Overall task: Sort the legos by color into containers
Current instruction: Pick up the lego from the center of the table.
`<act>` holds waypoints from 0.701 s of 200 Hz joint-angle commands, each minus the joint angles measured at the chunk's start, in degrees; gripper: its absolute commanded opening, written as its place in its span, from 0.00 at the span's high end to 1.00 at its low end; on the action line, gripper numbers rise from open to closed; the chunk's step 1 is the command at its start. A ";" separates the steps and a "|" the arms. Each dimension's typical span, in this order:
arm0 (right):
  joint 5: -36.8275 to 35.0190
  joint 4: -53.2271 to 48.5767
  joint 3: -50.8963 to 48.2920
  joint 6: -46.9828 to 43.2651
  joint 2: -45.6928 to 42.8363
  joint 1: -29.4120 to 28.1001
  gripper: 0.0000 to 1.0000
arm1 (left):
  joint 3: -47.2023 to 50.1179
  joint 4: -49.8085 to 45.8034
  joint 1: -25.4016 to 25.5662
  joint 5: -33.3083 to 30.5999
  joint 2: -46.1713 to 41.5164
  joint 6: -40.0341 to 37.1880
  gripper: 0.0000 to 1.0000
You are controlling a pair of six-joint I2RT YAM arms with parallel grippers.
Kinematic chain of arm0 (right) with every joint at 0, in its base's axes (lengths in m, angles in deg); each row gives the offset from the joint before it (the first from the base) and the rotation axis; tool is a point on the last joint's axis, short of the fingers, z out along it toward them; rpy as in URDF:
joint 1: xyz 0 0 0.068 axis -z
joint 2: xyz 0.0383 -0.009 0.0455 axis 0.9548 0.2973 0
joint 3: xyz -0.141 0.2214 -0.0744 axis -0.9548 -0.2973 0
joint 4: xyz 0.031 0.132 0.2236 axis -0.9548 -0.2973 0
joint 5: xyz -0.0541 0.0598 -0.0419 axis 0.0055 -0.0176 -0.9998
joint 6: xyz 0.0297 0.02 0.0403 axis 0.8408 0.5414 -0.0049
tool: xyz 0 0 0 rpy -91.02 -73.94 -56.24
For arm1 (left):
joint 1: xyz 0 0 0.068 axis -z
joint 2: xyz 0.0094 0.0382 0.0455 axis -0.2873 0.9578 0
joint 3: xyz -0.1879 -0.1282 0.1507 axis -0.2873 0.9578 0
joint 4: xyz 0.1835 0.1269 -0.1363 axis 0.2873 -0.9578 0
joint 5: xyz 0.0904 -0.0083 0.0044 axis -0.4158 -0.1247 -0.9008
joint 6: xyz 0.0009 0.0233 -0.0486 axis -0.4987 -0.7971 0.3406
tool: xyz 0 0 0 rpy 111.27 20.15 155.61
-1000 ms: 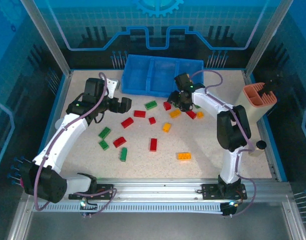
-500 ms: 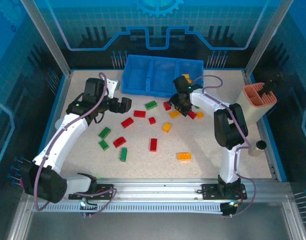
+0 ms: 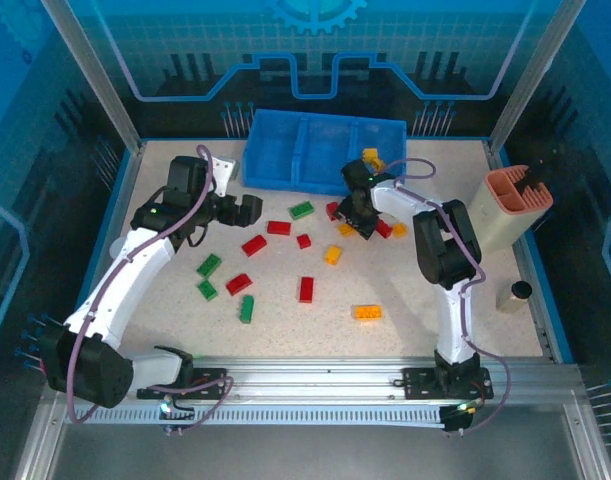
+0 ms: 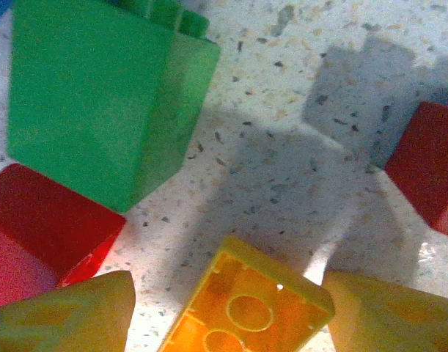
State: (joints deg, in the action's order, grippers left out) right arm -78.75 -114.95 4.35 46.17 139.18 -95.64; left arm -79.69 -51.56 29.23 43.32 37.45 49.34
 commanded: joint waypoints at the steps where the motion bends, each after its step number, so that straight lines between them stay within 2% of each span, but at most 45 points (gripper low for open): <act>1: -1.64 -2.27 0.56 -0.84 1.65 -0.52 0.33 | 0.66 -0.72 -0.40 0.27 -1.50 -1.25 0.01; 15: -2.02 -1.26 -0.30 -1.00 1.47 -0.51 0.40 | 0.62 -0.64 -0.41 0.50 -1.42 -1.25 0.01; 41: -2.22 -1.60 0.20 -2.87 1.81 -0.52 0.64 | 0.55 -0.72 -0.41 0.45 -1.23 -1.25 0.01; 63: -2.73 -2.35 0.61 -5.26 1.56 -0.44 0.73 | 0.53 -0.81 -0.49 0.38 -1.27 -1.23 0.01; 95: -1.23 -4.17 0.53 -13.57 0.27 -0.29 0.81 | 0.45 -0.97 -0.49 0.07 -1.58 -1.34 0.01; 116: -2.72 -5.77 -0.68 -22.36 -3.65 -0.17 0.81 | 0.52 -0.99 -0.49 -0.32 -1.76 -1.43 0.01; 140: -12.81 -7.89 0.70 -36.78 -10.12 -0.46 0.78 | 0.40 -1.06 -0.53 -0.34 -1.67 -1.61 0.01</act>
State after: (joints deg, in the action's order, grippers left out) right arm -82.22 -118.93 4.32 25.58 137.54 -95.64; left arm -79.69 -51.76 29.19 43.15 37.45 48.71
